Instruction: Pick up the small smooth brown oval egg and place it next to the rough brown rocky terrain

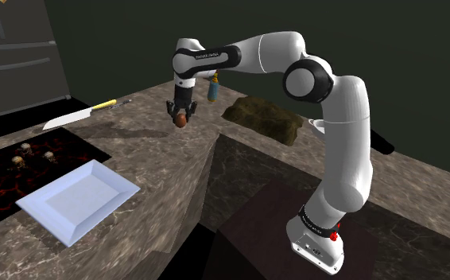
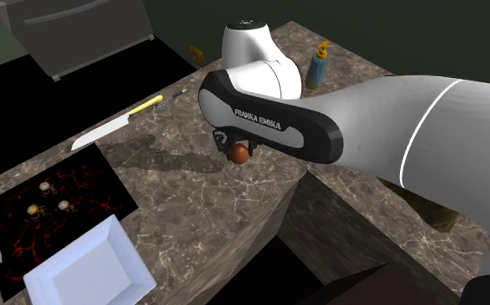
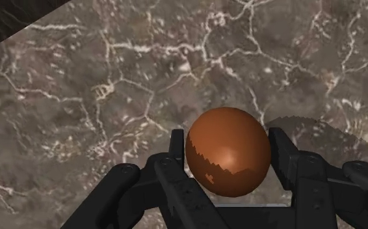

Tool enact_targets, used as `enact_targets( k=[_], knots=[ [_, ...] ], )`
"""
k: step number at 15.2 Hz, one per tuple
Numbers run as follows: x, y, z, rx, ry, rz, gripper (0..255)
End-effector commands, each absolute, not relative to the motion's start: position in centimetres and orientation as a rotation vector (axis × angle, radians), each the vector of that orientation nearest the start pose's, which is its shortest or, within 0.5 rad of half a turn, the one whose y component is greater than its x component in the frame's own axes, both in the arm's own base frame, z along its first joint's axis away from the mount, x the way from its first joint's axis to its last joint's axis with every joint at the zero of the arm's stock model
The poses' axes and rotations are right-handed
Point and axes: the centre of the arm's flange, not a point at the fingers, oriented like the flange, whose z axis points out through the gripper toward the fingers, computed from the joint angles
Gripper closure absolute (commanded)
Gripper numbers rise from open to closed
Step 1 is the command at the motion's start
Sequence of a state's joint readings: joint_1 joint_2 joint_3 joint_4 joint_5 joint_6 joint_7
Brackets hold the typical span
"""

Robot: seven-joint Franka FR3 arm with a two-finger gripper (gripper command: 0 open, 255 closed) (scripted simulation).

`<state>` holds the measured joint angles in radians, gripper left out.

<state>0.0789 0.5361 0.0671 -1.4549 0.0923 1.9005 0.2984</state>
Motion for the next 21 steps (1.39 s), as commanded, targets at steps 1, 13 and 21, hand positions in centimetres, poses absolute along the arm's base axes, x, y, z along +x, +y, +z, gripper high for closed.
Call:
enact_targets(
  k=[1, 13, 21],
  knots=[
    [68.8, 9.9, 37.8, -3.024, 0.295, 0.174, 255],
    [68.8, 9.9, 44.1, -3.024, 0.295, 0.174, 255],
    [68.8, 9.9, 48.4, -3.024, 0.295, 0.174, 255]
  ],
)
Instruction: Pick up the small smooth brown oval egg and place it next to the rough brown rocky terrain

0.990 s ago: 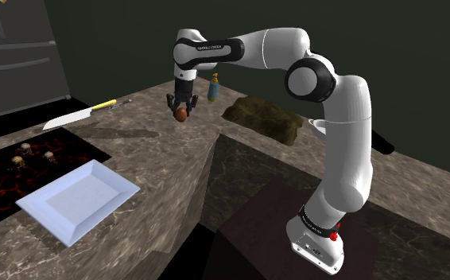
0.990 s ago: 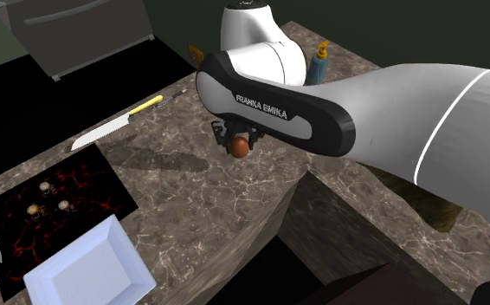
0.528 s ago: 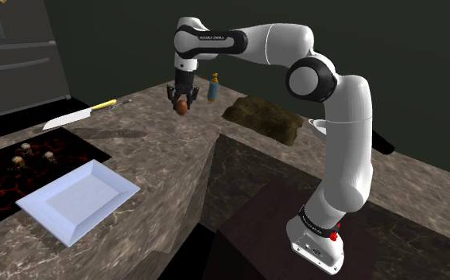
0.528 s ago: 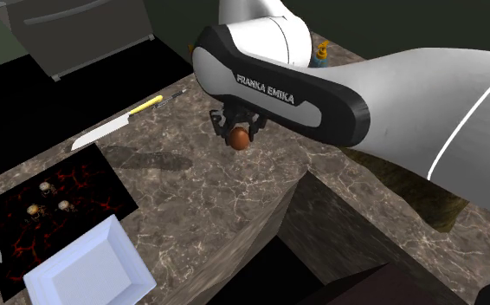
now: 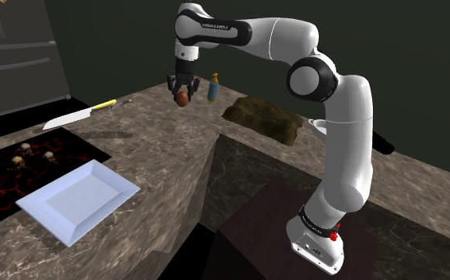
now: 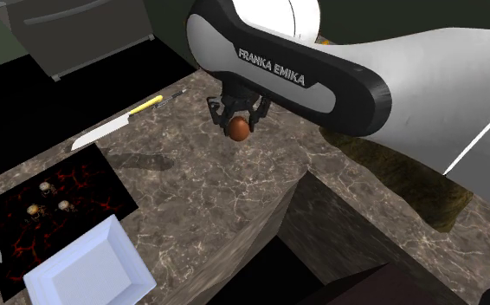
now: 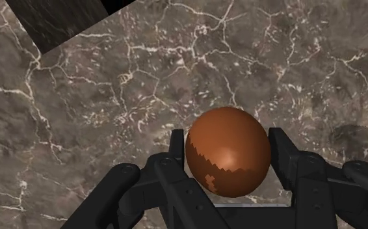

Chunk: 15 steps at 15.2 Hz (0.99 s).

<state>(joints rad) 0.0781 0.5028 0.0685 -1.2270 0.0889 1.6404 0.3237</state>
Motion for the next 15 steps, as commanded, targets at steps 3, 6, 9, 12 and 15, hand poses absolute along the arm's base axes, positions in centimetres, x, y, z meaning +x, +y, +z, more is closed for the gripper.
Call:
enact_targets(
  k=[3, 6, 9, 12, 15],
  knots=[
    [68.8, 9.9, 49.9, -3.024, 0.295, 0.174, 255],
    [68.8, 9.9, 51.5, -3.024, 0.295, 0.174, 255],
    [68.8, 9.9, 53.0, -3.024, 0.295, 0.174, 255],
    [65.9, 7.3, 53.0, -3.024, 0.295, 0.174, 255],
    [62.9, 4.7, 53.0, -3.024, 0.295, 0.174, 255]
  ],
)
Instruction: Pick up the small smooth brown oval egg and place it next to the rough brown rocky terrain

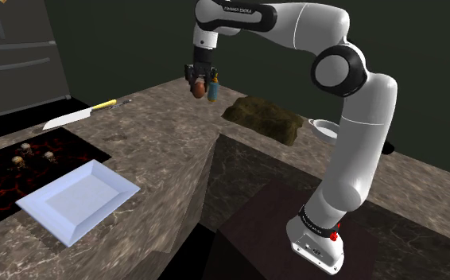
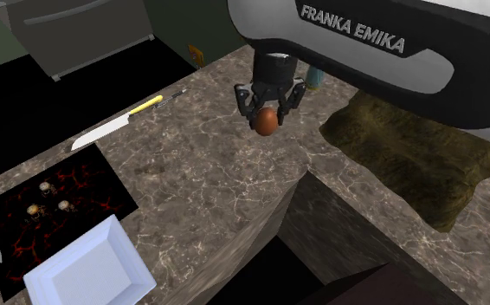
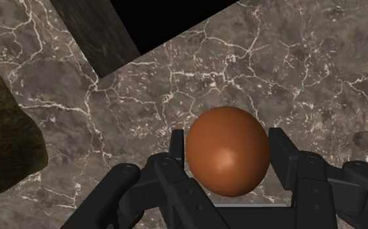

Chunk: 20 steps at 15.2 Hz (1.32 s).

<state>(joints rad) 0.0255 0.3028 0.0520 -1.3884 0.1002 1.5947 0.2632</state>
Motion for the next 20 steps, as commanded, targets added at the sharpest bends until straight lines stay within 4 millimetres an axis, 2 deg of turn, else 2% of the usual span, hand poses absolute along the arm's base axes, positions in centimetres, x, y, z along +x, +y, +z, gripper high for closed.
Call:
enact_targets(
  k=[1, 20],
  knots=[
    [61.9, 3.8, 53.0, -3.024, 0.295, 0.174, 255],
    [43.2, -12.9, 53.0, -3.024, 0.295, 0.174, 255]
  ],
)
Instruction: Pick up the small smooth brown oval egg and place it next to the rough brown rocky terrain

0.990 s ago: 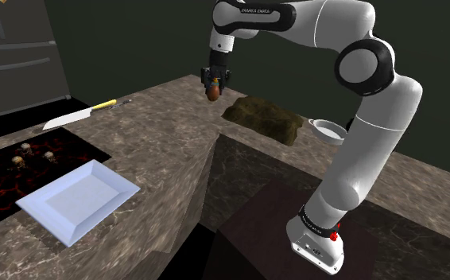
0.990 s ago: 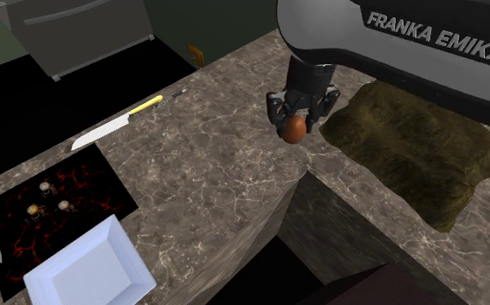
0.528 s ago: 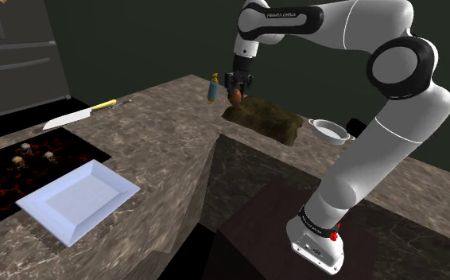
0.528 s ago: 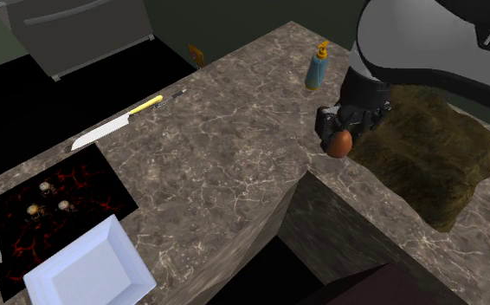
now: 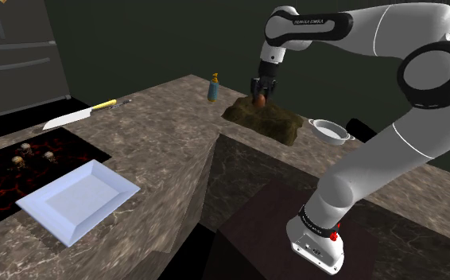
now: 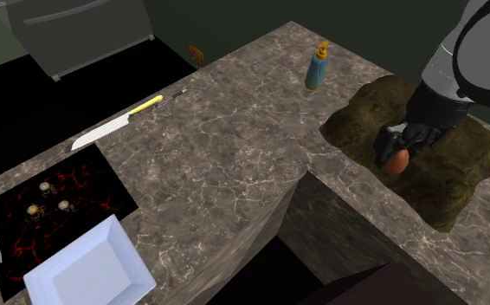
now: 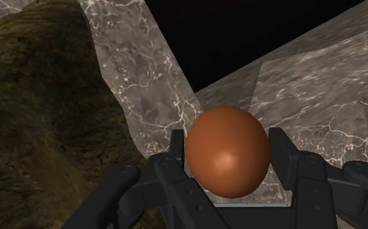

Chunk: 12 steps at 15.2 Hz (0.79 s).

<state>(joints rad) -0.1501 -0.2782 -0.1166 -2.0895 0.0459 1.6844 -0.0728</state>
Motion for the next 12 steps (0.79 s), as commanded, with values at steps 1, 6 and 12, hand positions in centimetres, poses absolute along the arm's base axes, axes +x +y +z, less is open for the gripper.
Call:
enact_targets(
  k=[1, 6, 12],
  knots=[
    [42.2, -13.7, 53.0, -3.024, 0.295, 0.174, 255],
    [37.3, -18.1, 53.0, -3.024, 0.295, 0.174, 255],
    [31.3, -23.4, 53.0, -3.024, 0.295, 0.174, 255]
  ],
)
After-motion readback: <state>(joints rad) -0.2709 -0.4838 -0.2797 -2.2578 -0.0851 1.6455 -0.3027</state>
